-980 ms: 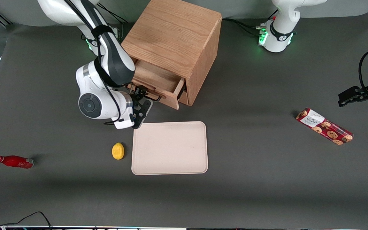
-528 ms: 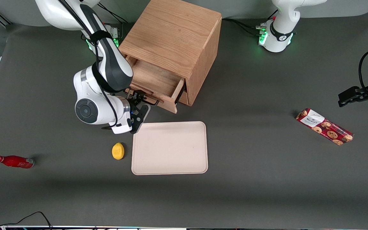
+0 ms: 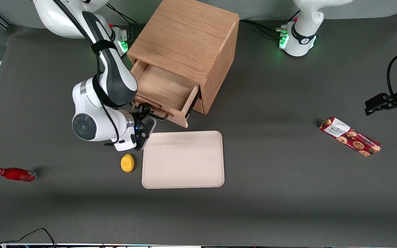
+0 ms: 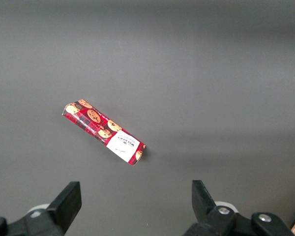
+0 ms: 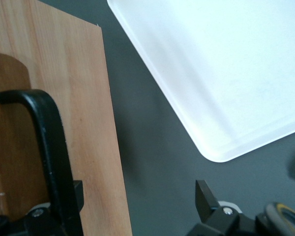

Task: Open upper drawer
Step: 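Keep pulling the drawer further open with the right gripper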

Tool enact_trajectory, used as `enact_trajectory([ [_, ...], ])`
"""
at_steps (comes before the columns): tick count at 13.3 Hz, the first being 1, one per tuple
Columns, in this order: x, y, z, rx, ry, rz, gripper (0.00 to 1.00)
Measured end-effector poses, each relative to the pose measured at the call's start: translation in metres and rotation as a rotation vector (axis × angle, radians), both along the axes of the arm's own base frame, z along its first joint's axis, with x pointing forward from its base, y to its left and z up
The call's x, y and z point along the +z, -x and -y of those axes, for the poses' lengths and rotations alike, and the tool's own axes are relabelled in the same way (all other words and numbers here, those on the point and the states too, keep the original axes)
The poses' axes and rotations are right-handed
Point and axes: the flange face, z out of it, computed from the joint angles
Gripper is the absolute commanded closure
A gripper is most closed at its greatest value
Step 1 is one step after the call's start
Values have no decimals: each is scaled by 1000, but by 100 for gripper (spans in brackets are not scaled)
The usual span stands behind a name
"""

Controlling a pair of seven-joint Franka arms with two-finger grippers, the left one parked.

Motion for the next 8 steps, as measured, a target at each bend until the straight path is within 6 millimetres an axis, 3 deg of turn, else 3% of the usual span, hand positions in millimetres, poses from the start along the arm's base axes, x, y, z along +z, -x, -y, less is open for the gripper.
enact_trajectory([
  [8,-4,-29,22,8,-28,31,0],
])
